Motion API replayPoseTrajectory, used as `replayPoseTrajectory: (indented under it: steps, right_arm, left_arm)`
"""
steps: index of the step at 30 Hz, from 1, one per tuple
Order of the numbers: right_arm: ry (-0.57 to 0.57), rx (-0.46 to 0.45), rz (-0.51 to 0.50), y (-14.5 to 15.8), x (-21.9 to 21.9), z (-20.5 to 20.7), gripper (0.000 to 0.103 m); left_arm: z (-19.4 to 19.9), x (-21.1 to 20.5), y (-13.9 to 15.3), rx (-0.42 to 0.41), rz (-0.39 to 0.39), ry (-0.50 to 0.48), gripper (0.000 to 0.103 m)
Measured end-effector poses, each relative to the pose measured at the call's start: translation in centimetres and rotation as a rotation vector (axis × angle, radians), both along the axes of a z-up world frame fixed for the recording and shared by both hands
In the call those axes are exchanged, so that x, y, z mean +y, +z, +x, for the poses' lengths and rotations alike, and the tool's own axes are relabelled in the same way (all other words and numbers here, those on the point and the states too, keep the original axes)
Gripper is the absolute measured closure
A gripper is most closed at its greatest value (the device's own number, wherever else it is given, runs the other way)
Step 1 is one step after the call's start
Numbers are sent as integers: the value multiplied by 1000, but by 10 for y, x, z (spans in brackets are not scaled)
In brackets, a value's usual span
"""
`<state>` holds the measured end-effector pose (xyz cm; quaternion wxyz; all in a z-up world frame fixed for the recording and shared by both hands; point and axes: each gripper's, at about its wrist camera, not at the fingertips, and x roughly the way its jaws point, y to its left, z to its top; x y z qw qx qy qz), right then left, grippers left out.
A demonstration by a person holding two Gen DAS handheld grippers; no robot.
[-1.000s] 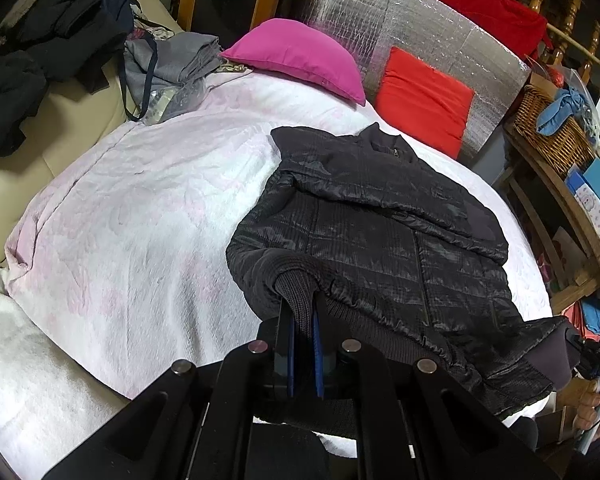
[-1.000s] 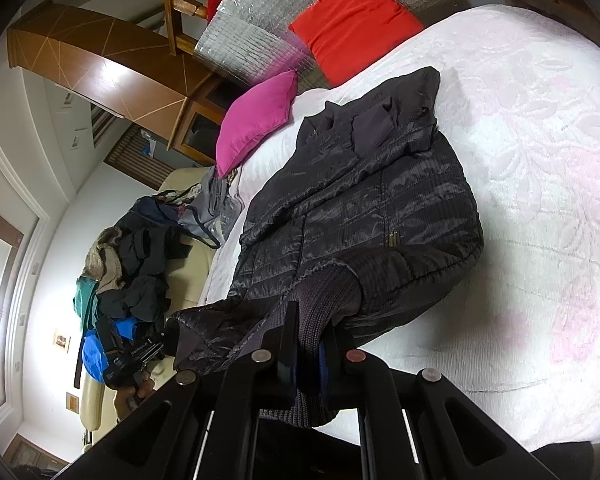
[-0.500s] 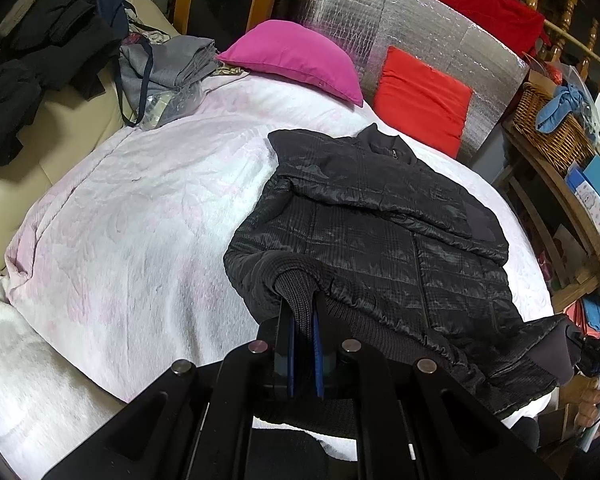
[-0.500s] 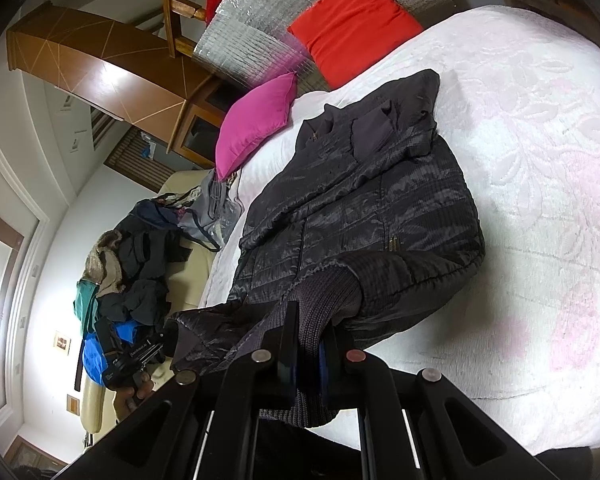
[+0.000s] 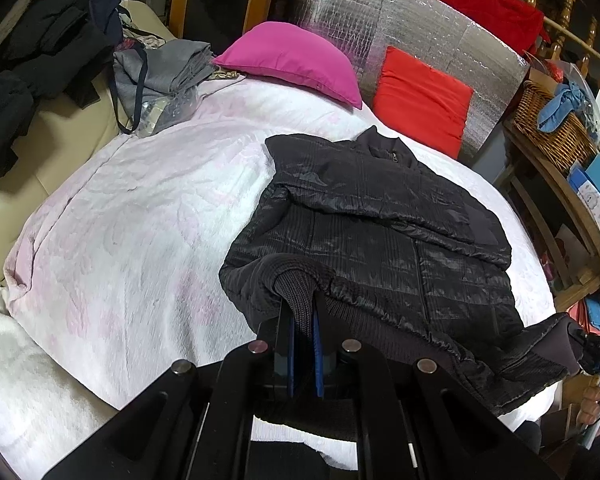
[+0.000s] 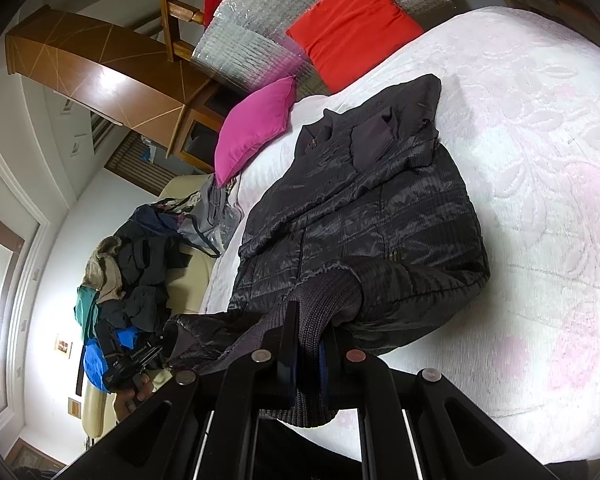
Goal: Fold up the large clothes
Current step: 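Hold the ribbed band down on the jacket with the right gripper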
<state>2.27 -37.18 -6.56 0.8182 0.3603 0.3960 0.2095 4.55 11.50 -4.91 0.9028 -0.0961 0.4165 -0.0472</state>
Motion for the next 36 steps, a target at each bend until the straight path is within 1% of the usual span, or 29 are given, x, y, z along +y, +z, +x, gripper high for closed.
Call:
replayPoseTrajectory:
  steps: [7, 15, 18, 23, 29, 36]
  right_arm:
    - [-3, -3, 6, -1, -2, 4, 95]
    - [-16, -12, 2, 2, -2, 10, 95]
    - [-21, -19, -10, 8, -2, 13, 95]
    - [-24, -50, -28, 25, -4, 24, 95]
    - [-43, -89, -22, 41, -6, 39, 95]
    - [-46, -92, -20, 42, -6, 37, 95]
  left_arm:
    - [7, -1, -3, 2, 3, 3, 95]
    - [14, -2, 4, -8, 3, -10, 95]
    - [17, -2, 8, -19, -4, -17, 95]
    - [34, -2, 18, -36, -25, -29, 95]
    - [50, -5, 32, -66, -27, -23, 95]
    - [48, -2, 33, -67, -31, -26, 95]
